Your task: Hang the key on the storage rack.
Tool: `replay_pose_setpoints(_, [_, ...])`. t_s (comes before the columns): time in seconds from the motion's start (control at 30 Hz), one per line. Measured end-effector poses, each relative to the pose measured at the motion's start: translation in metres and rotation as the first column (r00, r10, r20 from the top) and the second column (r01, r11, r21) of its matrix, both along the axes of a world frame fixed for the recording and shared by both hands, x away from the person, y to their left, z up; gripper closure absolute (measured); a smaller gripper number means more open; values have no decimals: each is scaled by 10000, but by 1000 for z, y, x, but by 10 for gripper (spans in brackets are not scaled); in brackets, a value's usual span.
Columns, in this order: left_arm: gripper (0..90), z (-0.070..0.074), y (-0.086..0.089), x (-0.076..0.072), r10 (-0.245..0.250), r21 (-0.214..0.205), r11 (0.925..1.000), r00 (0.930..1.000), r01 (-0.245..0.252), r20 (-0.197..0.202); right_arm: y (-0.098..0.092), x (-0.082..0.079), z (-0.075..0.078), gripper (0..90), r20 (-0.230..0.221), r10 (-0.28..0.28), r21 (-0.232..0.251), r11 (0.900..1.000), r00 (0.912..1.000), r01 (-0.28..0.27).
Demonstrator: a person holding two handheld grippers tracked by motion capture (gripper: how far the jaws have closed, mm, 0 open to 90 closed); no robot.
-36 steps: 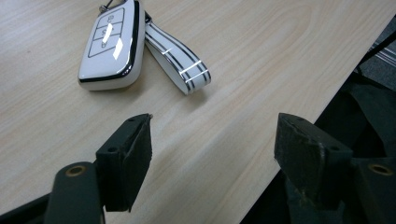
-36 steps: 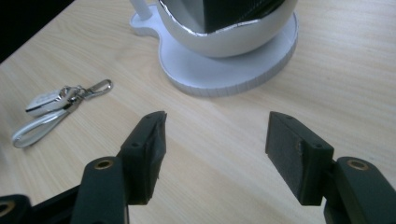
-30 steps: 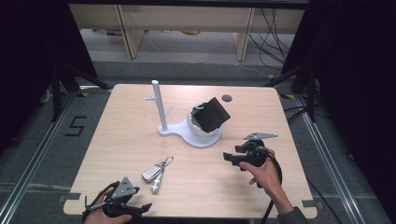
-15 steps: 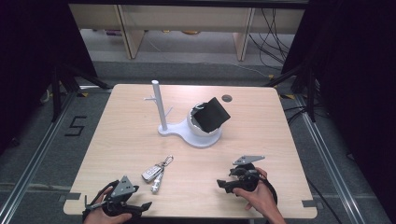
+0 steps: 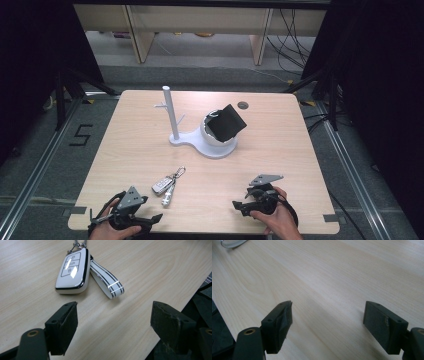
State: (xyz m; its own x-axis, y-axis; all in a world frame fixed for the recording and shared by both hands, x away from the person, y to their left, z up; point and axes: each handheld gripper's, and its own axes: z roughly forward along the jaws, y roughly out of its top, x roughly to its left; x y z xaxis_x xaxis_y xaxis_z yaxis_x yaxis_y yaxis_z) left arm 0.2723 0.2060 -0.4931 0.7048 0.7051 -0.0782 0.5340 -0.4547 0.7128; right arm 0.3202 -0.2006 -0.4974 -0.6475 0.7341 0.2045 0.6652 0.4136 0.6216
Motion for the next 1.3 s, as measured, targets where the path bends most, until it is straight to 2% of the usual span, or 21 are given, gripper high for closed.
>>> replay_pose_setpoints(0.1, [217,3,0,2,95,-138,9999,9997,-92,230,0,0,1,247,286,-134,203,9997,9995,128])
replay_pose_setpoints(0.17, [216,4,0,3,156,-166,9997,9997,-152,209,-1,-1,3,247,92,-195,83,9998,9998,194])
replay_pose_setpoints(0.27, [217,6,-3,9,253,-244,9994,9992,-246,294,-1,-1,4,249,247,-90,136,9999,9997,87])
replay_pose_setpoints(0.33, [217,10,-6,15,179,-132,9998,9990,-174,411,0,-2,5,250,5,-209,43,9998,9998,209])
replay_pose_setpoints(0.4, [221,15,-9,23,163,40,9999,9986,-165,503,-1,-1,4,249,314,-109,89,9999,9994,107])
replay_pose_setpoints(0.5, [280,23,-16,37,14,67,10000,9987,-17,512,-1,-1,5,252,313,-169,130,9998,9994,165])
replay_pose_setpoints(0.57, [313,28,-20,46,-35,344,9994,9982,14,604,-2,-1,5,253,382,-155,183,9997,9991,148])
replay_pose_setpoints(0.73, [362,36,-35,69,-131,759,9971,9996,111,256,0,-2,5,256,341,-158,159,9998,9993,152])
replay_pose_setpoints(0.77, [370,36,-39,73,-155,850,9963,9998,144,128,-1,0,5,257,568,79,-24,10000,9984,-78])
replay_pose_setpoints(0.8, [378,35,-44,77,-104,999,9949,9999,113,-95,-1,0,7,257,203,144,187,9997,9997,-148])
replay_pose_setpoints(0.83, [380,36,-46,83,-439,1486,9877,9985,482,-322,-1,0,6,257,232,137,168,9998,9996,-141])
replay_pose_setpoints(0.87, [381,35,-49,87,-478,1705,9838,9976,559,-509,-1,0,6,257,295,224,167,9996,9993,-229])
replay_pose_setpoints(0.93, [387,33,-55,96,-507,2060,9763,9954,665,-813,0,-1,5,257,508,-70,245,9997,9987,58])
replay_pose_setpoints(0.97, [401,32,-58,101,-558,2326,9698,9950,738,-829,0,-1,5,257,534,-24,277,9996,9986,10])
replay_pose_setpoints(1.0, [412,31,-60,105,-442,2383,9690,9950,644,-893,1,0,5,257,629,21,380,9993,9980,-45])
replay_pose_setpoints(1.07, [420,30,-65,113,-546,2702,9587,9901,883,-1295,1,-1,5,257,617,70,293,9995,9981,-88])
replay_pose_setpoints(1.13, [430,28,-70,121,-500,3033,9483,9877,935,-1480,1,-2,7,257,410,94,195,9998,9991,-102])
replay_pose_setpoints(1.17, [433,27,-71,124,-391,3030,9491,9869,857,-1567,1,-1,6,257,582,94,304,9995,9983,-112])
replay_pose_setpoints(1.23, [451,26,-74,129,-230,3041,9503,9889,672,-1465,1,-1,6,257,520,50,346,9994,9986,-68])
replay_pose_setpoints(1.27, [460,26,-75,132,-341,3194,9438,9863,850,-1615,1,-2,7,257,505,78,372,9993,9987,-97])
replay_pose_setpoints(1.3, [461,24,-77,133,-344,3179,9440,9847,882,-1711,1,-2,7,257,499,74,381,9992,9987,-93])
